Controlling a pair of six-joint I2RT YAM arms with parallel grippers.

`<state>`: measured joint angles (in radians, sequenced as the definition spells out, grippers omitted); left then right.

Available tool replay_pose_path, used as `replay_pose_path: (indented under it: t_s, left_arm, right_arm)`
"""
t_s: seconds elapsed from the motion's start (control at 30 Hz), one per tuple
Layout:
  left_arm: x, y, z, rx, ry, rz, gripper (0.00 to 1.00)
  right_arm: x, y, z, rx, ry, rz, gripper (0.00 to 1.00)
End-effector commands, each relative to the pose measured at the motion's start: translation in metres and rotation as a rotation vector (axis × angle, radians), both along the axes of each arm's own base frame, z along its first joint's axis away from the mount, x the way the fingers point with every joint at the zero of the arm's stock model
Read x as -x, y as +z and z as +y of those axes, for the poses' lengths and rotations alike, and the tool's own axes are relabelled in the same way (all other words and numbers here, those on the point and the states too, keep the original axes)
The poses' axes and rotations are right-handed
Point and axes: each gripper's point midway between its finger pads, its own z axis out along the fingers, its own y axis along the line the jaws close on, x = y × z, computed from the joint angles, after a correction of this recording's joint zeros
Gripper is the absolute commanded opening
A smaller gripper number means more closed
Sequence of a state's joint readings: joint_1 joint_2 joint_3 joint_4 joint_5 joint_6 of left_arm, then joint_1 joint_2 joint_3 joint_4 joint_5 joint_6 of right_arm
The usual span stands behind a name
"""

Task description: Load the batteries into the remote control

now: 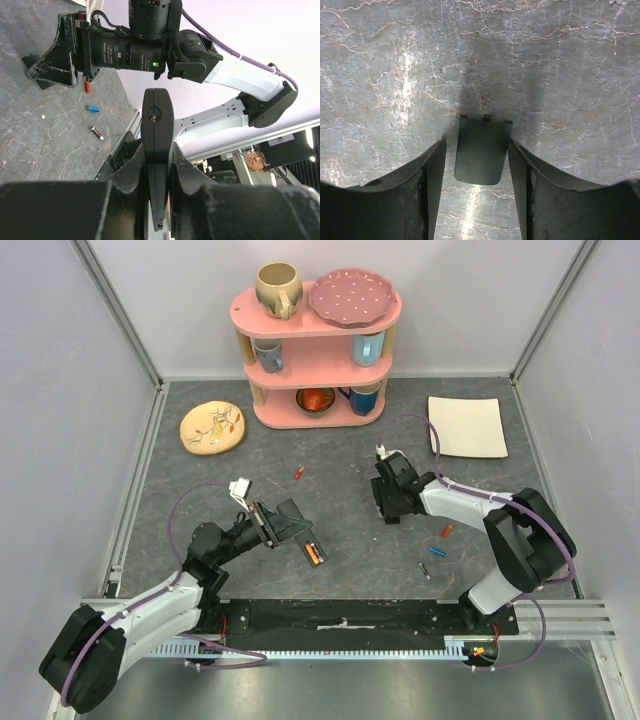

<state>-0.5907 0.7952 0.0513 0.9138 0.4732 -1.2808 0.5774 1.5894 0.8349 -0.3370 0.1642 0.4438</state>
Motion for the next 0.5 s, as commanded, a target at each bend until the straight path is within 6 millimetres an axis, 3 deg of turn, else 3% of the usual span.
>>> replay_pose_path:
  t_s: [0.0, 0.13, 0.27, 0.47]
  left_arm:
    - [0.006, -0.017, 0.003, -0.029, -0.002, -0.024, 0.02]
    - [0.005, -0.021, 0.003, -0.038, -0.001, -0.015, 0.02]
    - [0.003, -0.011, 0.001, -0.028, -0.006, -0.031, 0.02]
    - [-0.001, -0.004, -0.003, -0.038, -0.010, -0.041, 0.02]
  right_arm:
    - [0.013, -0.014, -0.008, 0.012, 0.010, 0.042, 0.59]
    - [0.019, -0.019, -0.009, 0.012, 0.010, 0.060, 0.51]
    - [0.023, -0.020, -0.011, 0.014, 0.018, 0.061, 0.36]
    - [0.021, -0.004, -0.009, -0.022, 0.014, 0.020, 0.26]
